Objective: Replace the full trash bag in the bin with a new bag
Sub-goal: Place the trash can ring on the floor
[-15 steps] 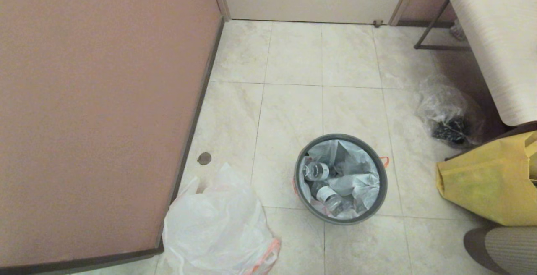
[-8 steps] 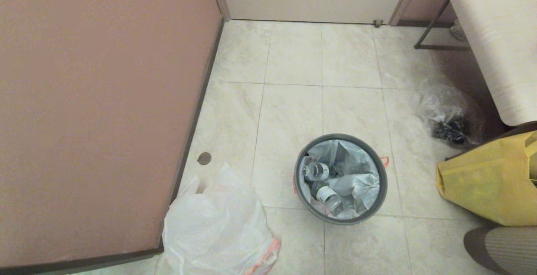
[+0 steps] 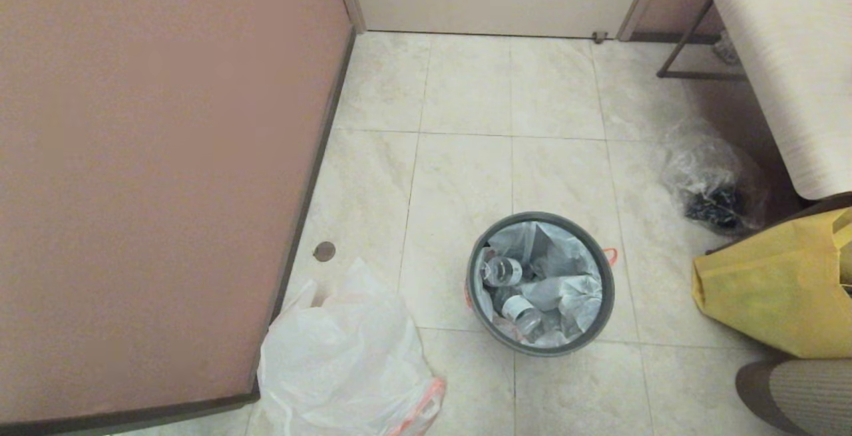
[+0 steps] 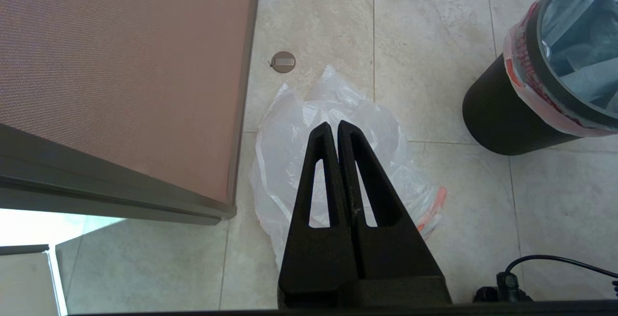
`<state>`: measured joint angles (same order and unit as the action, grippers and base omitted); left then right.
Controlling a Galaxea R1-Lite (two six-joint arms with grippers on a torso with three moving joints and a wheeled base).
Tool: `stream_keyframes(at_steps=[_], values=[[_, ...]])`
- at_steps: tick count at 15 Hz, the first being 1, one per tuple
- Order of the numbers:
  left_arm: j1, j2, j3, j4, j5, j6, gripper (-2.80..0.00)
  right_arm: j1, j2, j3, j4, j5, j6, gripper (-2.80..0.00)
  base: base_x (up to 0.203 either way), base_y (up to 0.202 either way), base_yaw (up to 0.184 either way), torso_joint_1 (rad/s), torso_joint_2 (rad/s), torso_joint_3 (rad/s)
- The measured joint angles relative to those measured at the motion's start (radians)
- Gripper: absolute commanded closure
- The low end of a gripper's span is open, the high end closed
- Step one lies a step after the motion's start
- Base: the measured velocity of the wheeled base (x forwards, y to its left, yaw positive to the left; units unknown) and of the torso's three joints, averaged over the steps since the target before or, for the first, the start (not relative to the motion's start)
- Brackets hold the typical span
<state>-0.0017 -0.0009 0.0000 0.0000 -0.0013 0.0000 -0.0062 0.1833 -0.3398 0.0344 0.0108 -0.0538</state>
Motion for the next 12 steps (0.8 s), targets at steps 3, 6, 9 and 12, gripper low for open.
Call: stream_keyframes(at_steps=[3,6,9,12], values=[[0.000,0.000,0.000,0.000,0.000,0.000,0.00,0.000,0.142,-0.082,0.000,0.002,-0.031,0.00,0.000,0.000,0.000,0.000,0.00,0.000],[0.000,0.000,0.000,0.000,0.000,0.000,0.00,0.004,0.311,-0.112,-0.005,0.011,-0.084,0.00,0.000,0.000,0.000,0.000,0.00,0.000],[0.000,0.000,0.000,0.000,0.000,0.000,0.00,0.023,0.509,-0.148,-0.017,0.018,-0.096,0.00,0.000,0.000,0.000,0.000,0.00,0.000],[0.000,0.000,0.000,0.000,0.000,0.000,0.00,0.049,0.703,-0.211,-0.021,0.007,-0.091,0.00,0.000,0.000,0.000,0.000,0.00,0.000]])
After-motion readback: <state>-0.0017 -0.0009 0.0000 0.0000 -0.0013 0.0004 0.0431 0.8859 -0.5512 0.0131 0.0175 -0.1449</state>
